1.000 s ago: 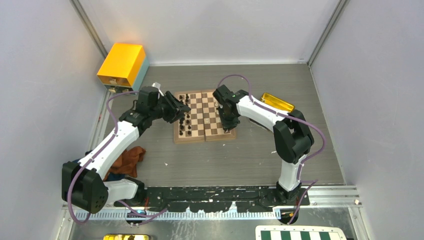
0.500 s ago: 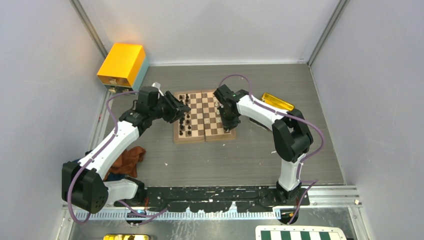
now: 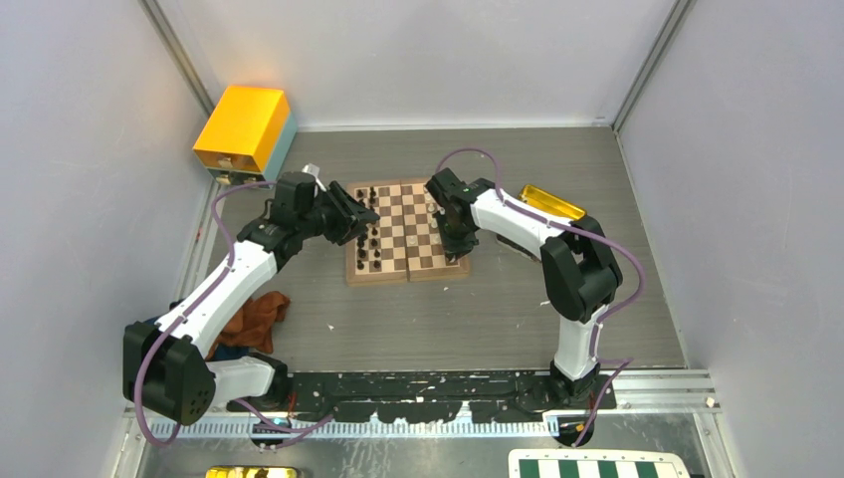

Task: Set up the chess pieces on the board
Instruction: Place the chess piece on the chessboard, then pick up the chess piece from the storage box.

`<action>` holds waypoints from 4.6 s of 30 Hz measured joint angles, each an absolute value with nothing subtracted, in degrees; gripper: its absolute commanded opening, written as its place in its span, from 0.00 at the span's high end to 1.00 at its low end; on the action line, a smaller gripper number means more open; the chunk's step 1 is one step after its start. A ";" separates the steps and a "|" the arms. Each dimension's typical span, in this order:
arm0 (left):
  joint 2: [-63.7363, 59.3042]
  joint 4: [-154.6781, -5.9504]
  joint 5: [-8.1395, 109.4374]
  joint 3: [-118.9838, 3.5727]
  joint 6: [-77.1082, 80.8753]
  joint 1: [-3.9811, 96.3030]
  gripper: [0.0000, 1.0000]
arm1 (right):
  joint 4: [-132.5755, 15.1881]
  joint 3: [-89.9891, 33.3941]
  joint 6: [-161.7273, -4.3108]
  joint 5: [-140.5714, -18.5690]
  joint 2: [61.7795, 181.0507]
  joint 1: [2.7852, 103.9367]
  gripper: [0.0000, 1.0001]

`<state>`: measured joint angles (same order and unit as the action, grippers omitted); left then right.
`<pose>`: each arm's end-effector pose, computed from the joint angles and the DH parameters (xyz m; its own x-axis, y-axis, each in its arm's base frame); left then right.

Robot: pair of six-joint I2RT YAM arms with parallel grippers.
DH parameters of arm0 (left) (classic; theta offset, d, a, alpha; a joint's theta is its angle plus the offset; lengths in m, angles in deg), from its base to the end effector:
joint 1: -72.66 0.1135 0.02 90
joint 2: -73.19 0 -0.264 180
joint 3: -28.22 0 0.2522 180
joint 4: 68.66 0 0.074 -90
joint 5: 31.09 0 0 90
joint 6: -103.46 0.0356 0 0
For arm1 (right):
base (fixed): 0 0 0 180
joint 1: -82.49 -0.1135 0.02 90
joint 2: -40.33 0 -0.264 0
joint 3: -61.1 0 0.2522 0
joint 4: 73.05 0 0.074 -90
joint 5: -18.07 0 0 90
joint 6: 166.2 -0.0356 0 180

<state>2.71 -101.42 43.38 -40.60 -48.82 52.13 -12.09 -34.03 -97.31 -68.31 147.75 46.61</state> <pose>0.2525 -0.1047 0.2938 -0.7284 -0.6380 -0.2497 -0.2152 0.5592 -0.8006 0.3068 0.2191 0.2068 -0.9292 -0.2285 -0.2906 -0.2525 0.9664 0.0474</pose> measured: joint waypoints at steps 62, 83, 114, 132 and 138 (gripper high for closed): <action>2.71 -101.34 42.83 -40.60 -49.12 52.17 0.55 | -10.93 -34.00 -97.31 -68.53 148.32 46.72 0.82; 2.71 -101.31 42.83 -40.60 -49.10 52.17 0.55 | -10.65 -34.42 -96.39 -68.57 148.32 46.72 0.67; 6.21 -101.20 43.05 -39.62 -49.04 52.17 0.52 | -17.73 -29.30 -97.29 -57.58 129.65 64.47 0.57; 6.47 -98.93 40.15 -36.69 -48.99 52.58 0.52 | -33.01 -25.98 -93.02 -57.43 142.75 74.98 0.56; 6.47 -98.43 39.58 -36.52 -49.01 52.61 0.52 | -36.42 -26.29 -91.93 -58.13 145.43 76.25 0.56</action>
